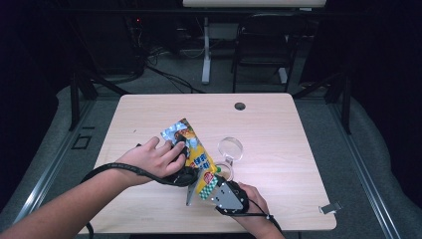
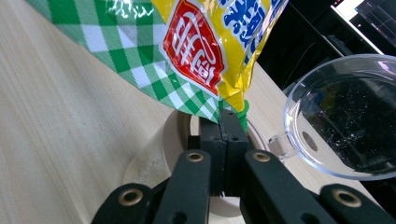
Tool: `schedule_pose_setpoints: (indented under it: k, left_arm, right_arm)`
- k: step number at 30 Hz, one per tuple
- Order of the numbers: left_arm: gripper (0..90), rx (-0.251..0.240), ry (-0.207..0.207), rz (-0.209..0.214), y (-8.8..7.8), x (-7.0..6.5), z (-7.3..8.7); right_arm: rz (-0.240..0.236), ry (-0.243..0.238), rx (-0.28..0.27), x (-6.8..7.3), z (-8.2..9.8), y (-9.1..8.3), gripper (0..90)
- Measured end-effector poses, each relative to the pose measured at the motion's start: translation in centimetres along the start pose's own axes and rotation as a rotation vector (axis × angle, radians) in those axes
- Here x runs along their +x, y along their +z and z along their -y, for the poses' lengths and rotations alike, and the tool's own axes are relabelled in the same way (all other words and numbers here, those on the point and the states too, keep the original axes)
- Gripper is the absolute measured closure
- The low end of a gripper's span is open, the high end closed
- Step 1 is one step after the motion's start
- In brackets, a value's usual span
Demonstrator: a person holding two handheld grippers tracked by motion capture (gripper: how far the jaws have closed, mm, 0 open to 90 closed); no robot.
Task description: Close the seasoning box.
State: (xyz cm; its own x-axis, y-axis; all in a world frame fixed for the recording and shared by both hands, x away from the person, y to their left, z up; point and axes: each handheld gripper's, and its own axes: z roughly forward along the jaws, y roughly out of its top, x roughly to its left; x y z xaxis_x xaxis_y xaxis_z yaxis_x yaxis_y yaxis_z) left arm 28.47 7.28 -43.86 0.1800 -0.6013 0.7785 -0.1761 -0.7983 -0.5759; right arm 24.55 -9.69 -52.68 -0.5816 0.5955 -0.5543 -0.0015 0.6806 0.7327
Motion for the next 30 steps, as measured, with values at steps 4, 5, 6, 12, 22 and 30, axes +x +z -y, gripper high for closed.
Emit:
schedule_pose_setpoints:
  k: [4,5,6,12,22,30]
  left_arm:
    - [75.1,0.005,0.004,0.01,-0.11,0.12,-0.04]
    - [75.2,0.004,0.005,0.007,-0.12,0.13,-0.03]
    - [75.4,0.004,0.005,0.009,-0.13,0.15,-0.03]
    - [75.9,0.005,0.015,0.006,-0.21,0.26,-0.02]
    - [76.7,-0.001,0.018,0.008,-0.27,0.28,-0.01]
    - [77.1,0.001,0.021,0.02,-0.38,0.41,-0.03]
  right_arm:
    - [0.001,0.003,-0.002,0.02,0.01,0.01,90.0]
    - [-0.003,0.005,0.001,0.01,0.01,-0.02,90.0]
    - [-0.002,0.004,0.001,0.0,0.01,-0.03,90.0]
    - [0.0,0.005,-0.002,-0.04,0.0,-0.04,90.0]
    - [-0.004,0.005,0.001,0.02,0.01,-0.02,90.0]
    - [-0.005,0.005,0.0,0.02,0.0,-0.03,90.0]
